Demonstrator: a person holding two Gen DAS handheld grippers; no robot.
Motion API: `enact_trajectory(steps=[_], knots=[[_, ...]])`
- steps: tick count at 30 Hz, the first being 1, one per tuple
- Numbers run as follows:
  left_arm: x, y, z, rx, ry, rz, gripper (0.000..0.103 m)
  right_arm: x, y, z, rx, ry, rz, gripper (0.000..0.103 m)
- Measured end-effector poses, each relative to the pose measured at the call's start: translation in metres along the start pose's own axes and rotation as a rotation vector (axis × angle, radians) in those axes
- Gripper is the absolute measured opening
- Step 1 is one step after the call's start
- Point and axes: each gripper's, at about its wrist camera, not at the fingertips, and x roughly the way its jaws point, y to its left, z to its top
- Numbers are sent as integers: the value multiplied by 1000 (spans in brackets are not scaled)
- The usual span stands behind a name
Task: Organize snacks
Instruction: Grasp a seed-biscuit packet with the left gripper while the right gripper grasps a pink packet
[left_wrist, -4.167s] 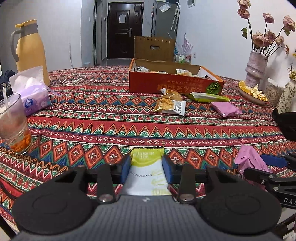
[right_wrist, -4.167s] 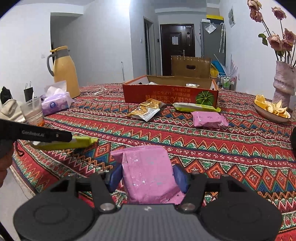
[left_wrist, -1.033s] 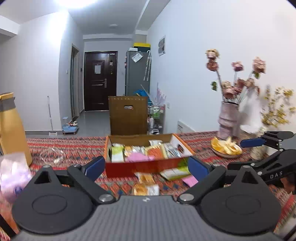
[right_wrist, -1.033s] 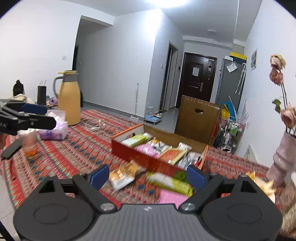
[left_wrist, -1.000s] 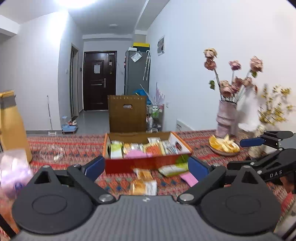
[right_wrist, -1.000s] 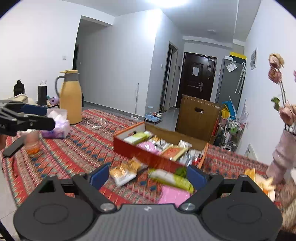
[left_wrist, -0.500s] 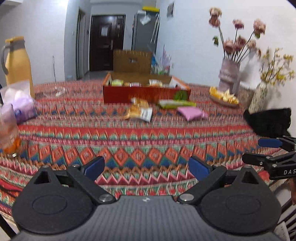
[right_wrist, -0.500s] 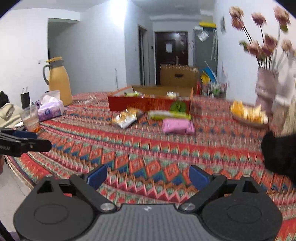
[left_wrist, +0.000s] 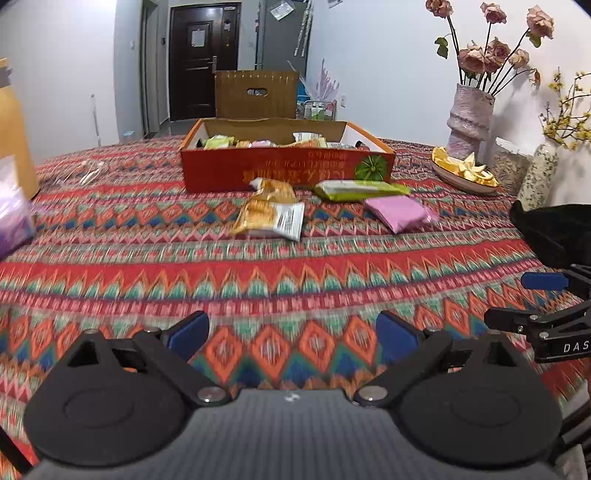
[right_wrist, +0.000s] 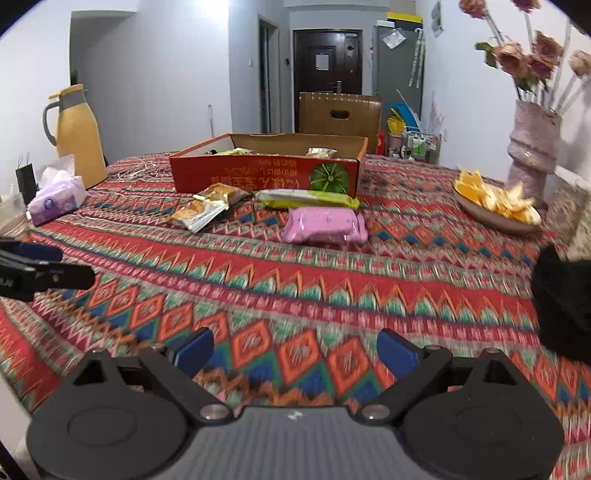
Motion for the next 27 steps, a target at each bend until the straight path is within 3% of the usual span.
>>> enact_trajectory(steps=[8, 15, 16, 19, 24, 27], knots=[[91, 7, 69, 60, -24, 1, 99, 82, -20, 76, -39, 33, 3, 96], [154, 21, 82, 44, 8, -2, 98, 156, -30, 103, -28, 61, -34, 96], [159, 24, 81, 32, 16, -4, 96, 162, -32, 104, -17, 61, -36, 96], [167, 28, 78, 17, 31, 3, 74, 173, -39, 103, 33, 36, -20, 96], [166, 23, 72, 57, 6, 23, 65, 186, -40, 103, 31, 50, -6, 94], [161, 20, 73, 65, 18, 15, 59, 184, -34, 102, 1, 51, -6, 85]])
